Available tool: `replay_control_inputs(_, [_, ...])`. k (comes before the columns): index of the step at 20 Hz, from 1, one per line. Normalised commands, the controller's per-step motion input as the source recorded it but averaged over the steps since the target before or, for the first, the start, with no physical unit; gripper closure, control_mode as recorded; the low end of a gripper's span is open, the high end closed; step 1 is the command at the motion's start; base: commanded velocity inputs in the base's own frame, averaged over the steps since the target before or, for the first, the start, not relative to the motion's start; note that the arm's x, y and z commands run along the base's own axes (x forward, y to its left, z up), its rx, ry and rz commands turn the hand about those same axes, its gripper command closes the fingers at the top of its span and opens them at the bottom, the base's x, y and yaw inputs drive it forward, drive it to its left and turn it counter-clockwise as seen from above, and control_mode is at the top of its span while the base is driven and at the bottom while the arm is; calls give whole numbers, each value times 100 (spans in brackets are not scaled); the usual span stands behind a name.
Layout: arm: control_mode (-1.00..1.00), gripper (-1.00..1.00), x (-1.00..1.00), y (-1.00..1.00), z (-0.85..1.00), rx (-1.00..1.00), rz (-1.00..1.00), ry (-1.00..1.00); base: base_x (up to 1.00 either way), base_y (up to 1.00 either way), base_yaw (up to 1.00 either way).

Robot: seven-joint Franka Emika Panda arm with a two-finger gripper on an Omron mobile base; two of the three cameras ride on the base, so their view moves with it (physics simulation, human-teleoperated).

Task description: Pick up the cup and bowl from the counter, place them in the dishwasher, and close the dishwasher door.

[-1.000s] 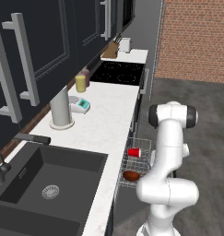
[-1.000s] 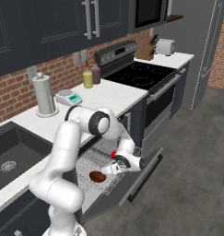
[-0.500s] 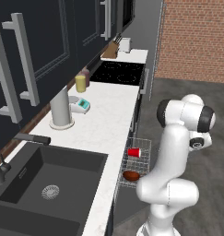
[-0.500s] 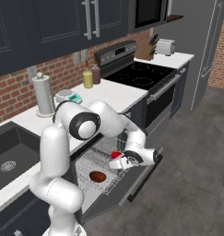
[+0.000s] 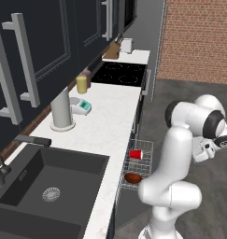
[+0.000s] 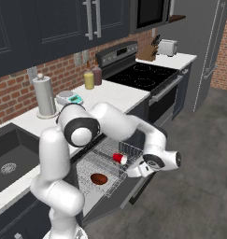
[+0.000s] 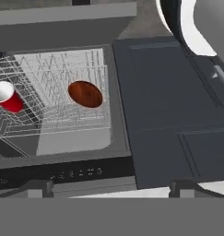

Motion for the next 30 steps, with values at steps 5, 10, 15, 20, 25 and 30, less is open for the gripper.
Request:
replay_control_inputs(5, [-100, -100, -40, -100, -7, 5, 15, -5, 0, 0, 0])
replay_control_inputs(10, [-100, -100, -9, -97, -33, 8, 17, -2, 0, 0, 0])
replay_control_inputs(15, [-100, -100, 0, -71, -54, 11, 17, -8, 0, 0, 0])
replay_control_inputs(20, [-100, -100, 0, -28, -86, 13, 5, -14, 0, 0, 0])
replay_control_inputs(25, [-100, -100, 0, 0, -89, 15, 0, -17, 0, 0, 0])
replay_control_inputs(30, [-100, -100, 18, 8, -67, 11, 0, -21, 0, 0, 0])
